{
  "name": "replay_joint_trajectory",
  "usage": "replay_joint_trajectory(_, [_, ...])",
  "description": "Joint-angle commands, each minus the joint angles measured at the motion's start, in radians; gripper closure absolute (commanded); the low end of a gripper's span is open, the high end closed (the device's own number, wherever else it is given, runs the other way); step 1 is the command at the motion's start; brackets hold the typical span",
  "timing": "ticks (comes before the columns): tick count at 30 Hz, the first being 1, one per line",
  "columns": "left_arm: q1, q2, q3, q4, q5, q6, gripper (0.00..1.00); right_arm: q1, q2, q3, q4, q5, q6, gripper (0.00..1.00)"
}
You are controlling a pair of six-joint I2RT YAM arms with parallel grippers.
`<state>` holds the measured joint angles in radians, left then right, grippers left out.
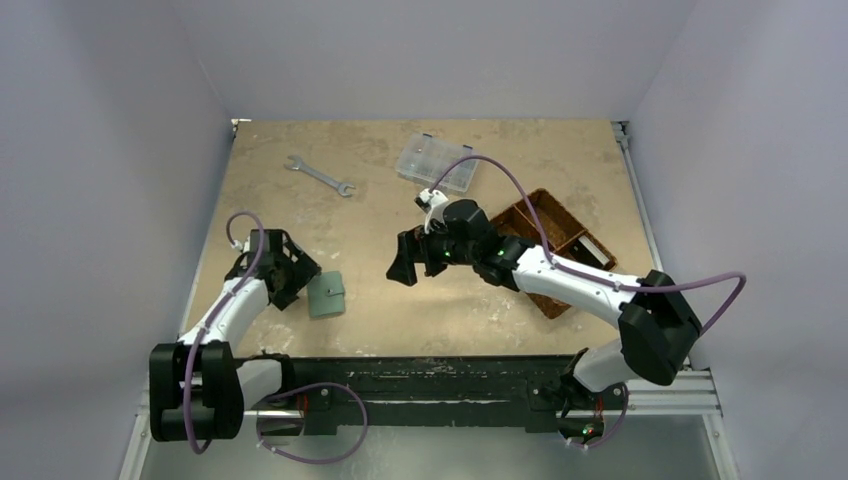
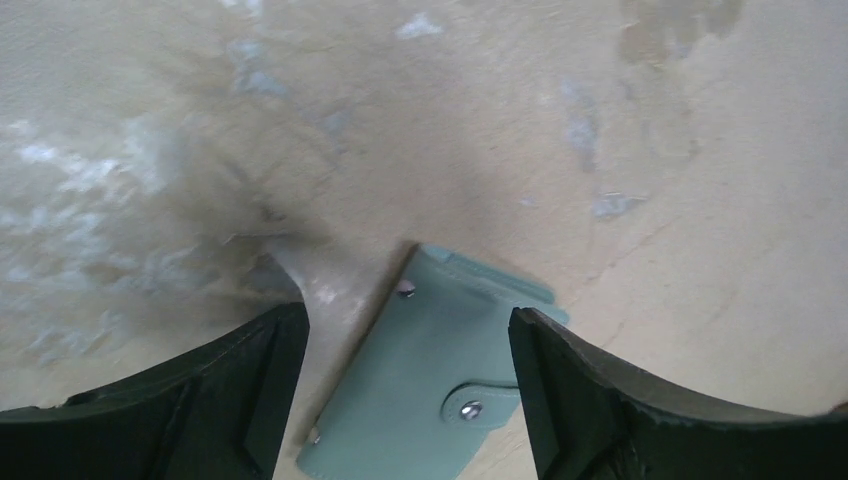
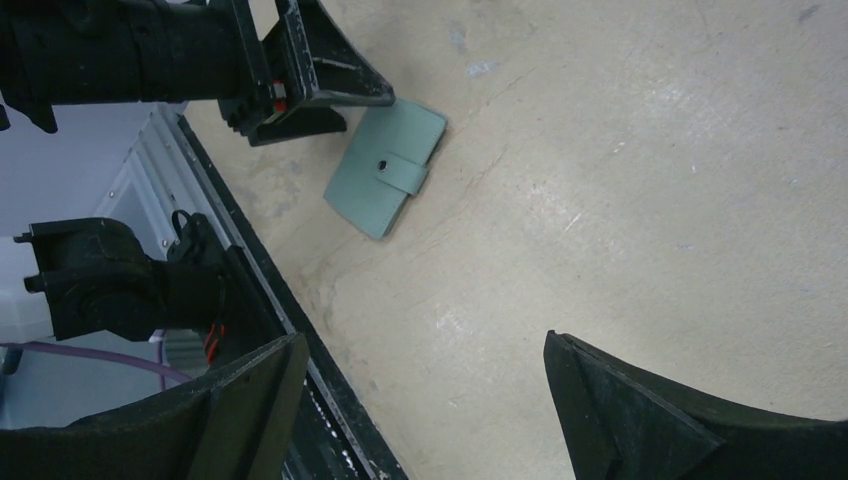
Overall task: Put the credit cards into the card holder
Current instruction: Open the card holder at the center of the board.
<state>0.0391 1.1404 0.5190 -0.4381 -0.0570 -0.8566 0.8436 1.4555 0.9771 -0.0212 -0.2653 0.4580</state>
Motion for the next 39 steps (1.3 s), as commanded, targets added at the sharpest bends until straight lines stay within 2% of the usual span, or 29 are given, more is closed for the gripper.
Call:
replay_joint_trajectory(1, [0.003,-0.006,-0.073,0.171,0.131,-0.025,0.27,0.003,0.005,-0.009,0.059,-0.032,0.013,0.01])
replay_joint_trajectory(4, [-0.028,-0.039,-0.146,0.252,0.197,-0.060,0.36,0.003,0.023,-0.017,0.072,-0.041,0.014,0.01])
replay_joint_trajectory(8, [-0.174,-0.051,-0.197,0.350,0.204,-0.142,0.46,0.004,0.074,-0.032,0.104,-0.078,0.031,0.01])
replay_joint_trajectory(11, [-0.235,-0.033,-0.217,0.397,0.199,-0.182,0.53,0.010,0.114,-0.043,0.126,-0.103,0.055,0.01])
replay_joint_trajectory(12, [-0.242,-0.026,-0.229,0.417,0.204,-0.193,0.55,0.014,0.125,-0.045,0.131,-0.101,0.063,0.02])
replay_joint_trajectory(14, [-0.249,-0.013,-0.253,0.489,0.225,-0.211,0.57,0.026,0.153,-0.049,0.134,-0.097,0.090,0.11])
replay_joint_trajectory(17, [-0.252,-0.005,-0.258,0.491,0.241,-0.199,0.57,0.046,0.197,-0.067,0.156,-0.092,0.151,0.33])
replay_joint_trajectory(19, [-0.252,-0.024,-0.243,0.448,0.230,-0.169,0.54,0.058,0.223,-0.102,0.228,-0.102,0.214,0.40])
replay_joint_trajectory(23, [-0.253,-0.135,-0.216,0.284,0.170,-0.111,0.37,0.088,0.306,-0.122,0.375,-0.161,0.329,0.46])
replay_joint_trajectory(26, [-0.252,-0.208,-0.227,0.215,0.151,-0.108,0.30,0.113,0.359,-0.103,0.423,-0.149,0.383,0.46])
replay_joint_trajectory(31, [-0.259,-0.243,-0.313,0.258,0.237,-0.176,0.30,0.112,0.440,-0.064,0.476,-0.150,0.450,0.45])
replay_joint_trajectory(36, [-0.289,-0.264,-0.358,0.321,0.295,-0.227,0.37,0.055,0.502,0.001,0.473,-0.102,0.436,0.46])
replay_joint_trajectory(39, [-0.315,-0.286,-0.363,0.364,0.319,-0.253,0.42,-0.027,0.544,0.017,0.495,-0.158,0.431,0.61])
